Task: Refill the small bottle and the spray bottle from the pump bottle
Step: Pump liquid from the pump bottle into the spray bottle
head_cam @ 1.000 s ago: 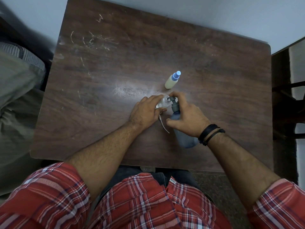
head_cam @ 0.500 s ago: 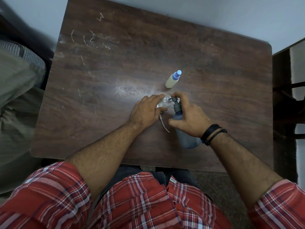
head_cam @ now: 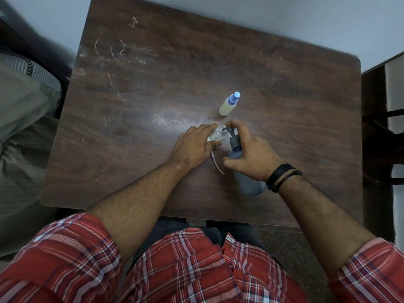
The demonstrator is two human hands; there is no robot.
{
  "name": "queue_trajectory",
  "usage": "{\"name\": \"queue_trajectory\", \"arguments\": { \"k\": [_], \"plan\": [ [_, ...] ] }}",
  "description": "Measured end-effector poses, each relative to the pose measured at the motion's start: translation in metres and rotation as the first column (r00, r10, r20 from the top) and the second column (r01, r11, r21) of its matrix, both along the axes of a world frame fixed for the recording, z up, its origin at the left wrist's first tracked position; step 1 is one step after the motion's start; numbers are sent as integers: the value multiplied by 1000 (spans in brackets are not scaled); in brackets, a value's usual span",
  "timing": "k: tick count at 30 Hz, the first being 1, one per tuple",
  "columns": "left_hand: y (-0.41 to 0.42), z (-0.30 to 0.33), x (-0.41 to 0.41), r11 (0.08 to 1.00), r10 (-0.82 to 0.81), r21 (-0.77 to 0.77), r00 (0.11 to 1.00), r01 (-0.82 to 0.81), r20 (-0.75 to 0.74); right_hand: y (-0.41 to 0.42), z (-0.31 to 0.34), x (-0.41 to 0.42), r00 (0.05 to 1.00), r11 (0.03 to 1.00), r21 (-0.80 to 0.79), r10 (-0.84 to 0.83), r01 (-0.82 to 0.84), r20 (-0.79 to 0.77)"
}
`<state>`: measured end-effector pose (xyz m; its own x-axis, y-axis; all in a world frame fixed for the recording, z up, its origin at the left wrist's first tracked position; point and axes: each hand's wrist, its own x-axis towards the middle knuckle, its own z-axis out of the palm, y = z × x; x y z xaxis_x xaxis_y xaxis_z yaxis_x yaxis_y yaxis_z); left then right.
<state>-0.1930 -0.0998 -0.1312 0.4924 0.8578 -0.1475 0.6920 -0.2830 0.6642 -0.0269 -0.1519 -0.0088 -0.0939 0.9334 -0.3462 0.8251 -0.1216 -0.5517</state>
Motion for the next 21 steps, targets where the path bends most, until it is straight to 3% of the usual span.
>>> {"name": "queue_trajectory", "arguments": {
  "k": [21],
  "plan": [
    [1, 2, -1, 1000, 3, 0, 1000, -3, -7, 6, 1, -2, 999, 999, 32, 10, -11, 30]
  ]
}}
